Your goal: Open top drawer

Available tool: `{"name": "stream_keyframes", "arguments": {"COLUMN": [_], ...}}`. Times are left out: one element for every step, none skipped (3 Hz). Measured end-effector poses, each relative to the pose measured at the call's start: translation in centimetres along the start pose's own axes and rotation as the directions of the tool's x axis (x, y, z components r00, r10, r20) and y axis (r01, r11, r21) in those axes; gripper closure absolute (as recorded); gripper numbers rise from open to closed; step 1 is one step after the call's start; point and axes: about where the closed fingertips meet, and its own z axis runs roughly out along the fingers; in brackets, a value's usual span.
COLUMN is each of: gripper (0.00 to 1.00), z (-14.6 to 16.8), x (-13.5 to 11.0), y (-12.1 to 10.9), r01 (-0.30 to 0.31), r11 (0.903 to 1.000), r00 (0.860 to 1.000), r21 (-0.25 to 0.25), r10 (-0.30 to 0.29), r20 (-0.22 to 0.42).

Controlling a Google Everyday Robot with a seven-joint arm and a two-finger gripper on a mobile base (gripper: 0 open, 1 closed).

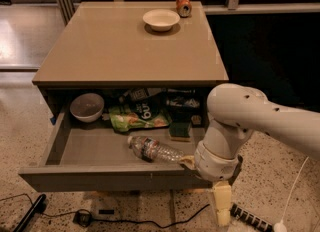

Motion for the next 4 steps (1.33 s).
{"name": "stream_keyframes", "arguments": {"gripper": [0.00, 0.00, 0.00, 0.00], "z": [0.2, 0.6, 1.4, 1.4], "x": [-0.1, -0.4, -0.6, -0.6], "y": [0.3, 1.2, 3.5, 3.5], "r01": [0.006, 0.024, 0.052, 0.052], "r11": [1.0000, 0.9997, 0.9986, 0.9986], "r00": [1.000, 1.000, 0.999, 0.999], "r21": [-0.001, -0.004, 0.011, 0.011], "r10": [-0.006, -0.024, -0.052, -0.052], "r20": [-0.001, -0.003, -0.004, -0.004]}}
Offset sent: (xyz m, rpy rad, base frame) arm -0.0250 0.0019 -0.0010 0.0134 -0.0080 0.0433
